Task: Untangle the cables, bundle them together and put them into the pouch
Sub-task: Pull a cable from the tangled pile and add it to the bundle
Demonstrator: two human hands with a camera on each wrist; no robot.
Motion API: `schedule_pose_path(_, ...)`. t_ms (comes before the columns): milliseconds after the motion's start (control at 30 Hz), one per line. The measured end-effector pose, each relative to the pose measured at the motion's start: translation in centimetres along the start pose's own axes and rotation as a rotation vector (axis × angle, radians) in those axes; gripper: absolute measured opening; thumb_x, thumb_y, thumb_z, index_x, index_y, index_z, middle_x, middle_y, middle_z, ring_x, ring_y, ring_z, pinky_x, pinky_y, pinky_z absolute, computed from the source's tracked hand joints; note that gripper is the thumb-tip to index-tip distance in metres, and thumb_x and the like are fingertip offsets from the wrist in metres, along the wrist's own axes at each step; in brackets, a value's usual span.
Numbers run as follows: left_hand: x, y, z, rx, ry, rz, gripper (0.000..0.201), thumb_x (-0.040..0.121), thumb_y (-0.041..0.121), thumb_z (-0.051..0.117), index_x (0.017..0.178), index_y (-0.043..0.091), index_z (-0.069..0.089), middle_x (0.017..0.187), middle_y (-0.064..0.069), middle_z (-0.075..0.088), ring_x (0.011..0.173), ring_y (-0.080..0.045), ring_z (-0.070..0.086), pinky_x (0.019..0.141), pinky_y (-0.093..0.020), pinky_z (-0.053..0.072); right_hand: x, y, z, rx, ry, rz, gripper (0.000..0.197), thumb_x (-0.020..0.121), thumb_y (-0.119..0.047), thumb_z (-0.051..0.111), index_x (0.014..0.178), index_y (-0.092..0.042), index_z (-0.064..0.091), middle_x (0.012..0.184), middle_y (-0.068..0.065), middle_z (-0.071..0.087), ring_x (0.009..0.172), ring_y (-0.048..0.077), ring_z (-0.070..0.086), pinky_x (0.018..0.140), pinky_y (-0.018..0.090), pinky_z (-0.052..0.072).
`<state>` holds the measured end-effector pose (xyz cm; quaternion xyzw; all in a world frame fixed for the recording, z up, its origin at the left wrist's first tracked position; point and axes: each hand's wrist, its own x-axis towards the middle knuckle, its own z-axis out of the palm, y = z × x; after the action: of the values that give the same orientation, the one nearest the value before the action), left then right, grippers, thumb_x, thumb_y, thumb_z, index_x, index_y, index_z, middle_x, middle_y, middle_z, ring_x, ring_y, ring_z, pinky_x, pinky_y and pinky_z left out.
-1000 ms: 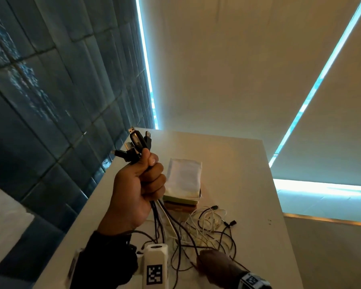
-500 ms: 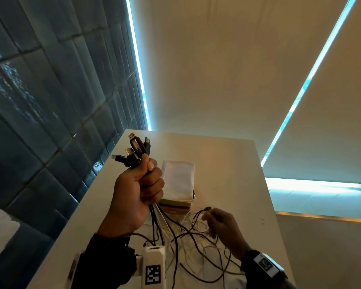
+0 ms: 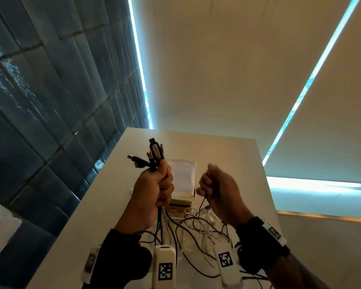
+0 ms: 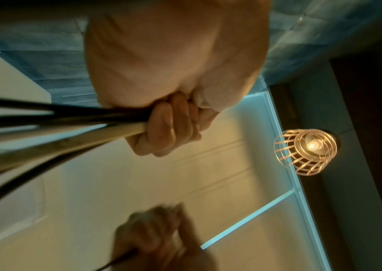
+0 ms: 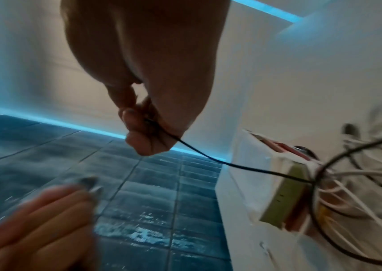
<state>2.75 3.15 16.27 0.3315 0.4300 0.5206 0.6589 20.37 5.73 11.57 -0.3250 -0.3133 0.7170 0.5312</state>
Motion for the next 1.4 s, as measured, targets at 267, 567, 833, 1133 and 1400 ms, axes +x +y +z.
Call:
schedule_pose_path(267, 0.0, -1.5, 1.5, 0.308, 0.149, 0.078, 0.038, 0.096, 0.036, 0.049, 0.066, 0.012, 0.049, 0.045, 0.005, 0.036, 0.036, -0.007, 0.027, 0.037, -0.02, 0.024, -0.1, -0.8, 3.8, -0.447, -0.243, -0.16, 0.01, 0.096, -0.005, 0.052, 0.102, -0.007, 0.043, 0.067, 0.011, 0.063, 0.048, 0.02, 0.051, 0.044, 0.026, 0.044)
schedule_pose_path(567, 0.7, -1.3, 0.9, 0.29, 0.13, 0.117, 0.028, 0.096, 0.031, 0.051, 0.096, 0.005, 0.061, 0.049, 0.003, 0.036, 0.04, -0.01, 0.029, 0.04, -0.021, 0.025, -0.8, 0.9, 3.4, -0.397, -0.124, -0.076, 0.019, 0.096, -0.018, 0.054, 0.101, 0.0, 0.051, 0.06, 0.003, 0.05, 0.048, 0.013, 0.033, 0.044, 0.025, 0.024)
schedule_pose_path(833, 1.0, -0.2, 0.3, 0.156, 0.23, 0.222, 0.027, 0.099, 0.029, 0.047, 0.089, 0.01, 0.062, 0.047, 0.006, 0.03, 0.038, -0.008, 0.023, 0.038, -0.022, 0.02, -1.3, 1.5, 3.2, -0.574, -0.121, -0.131, 0.018, 0.097, -0.019, 0.053, 0.088, -0.005, 0.06, 0.056, 0.003, 0.051, 0.045, 0.011, 0.042, 0.045, 0.022, 0.037)
schedule_pose_path(1133, 1.4, -0.7, 1.0, 0.412, 0.199, 0.081, 0.032, 0.1, 0.038, 0.041, 0.092, 0.012, 0.056, 0.05, 0.004, 0.032, 0.036, -0.005, 0.029, 0.04, -0.021, 0.026, -0.6, 1.2, 4.7, -0.497, -0.074, -0.046, 0.025, 0.098, -0.026, 0.051, 0.088, -0.004, 0.058, 0.052, 0.003, 0.043, 0.041, 0.011, 0.03, 0.041, 0.022, 0.022)
schedule_pose_path(1400, 1.4, -0.1, 0.6, 0.383, 0.242, 0.284, 0.027, 0.102, 0.028, 0.04, 0.095, 0.018, 0.064, 0.055, 0.0, 0.035, 0.043, -0.006, 0.032, 0.044, -0.02, 0.029, -0.8, 0.4, 4.7, -0.63, -0.271, 0.041, 0.031, 0.101, -0.023, 0.047, 0.084, -0.003, 0.062, 0.05, -0.009, 0.051, 0.042, 0.002, 0.045, 0.044, 0.012, 0.038)
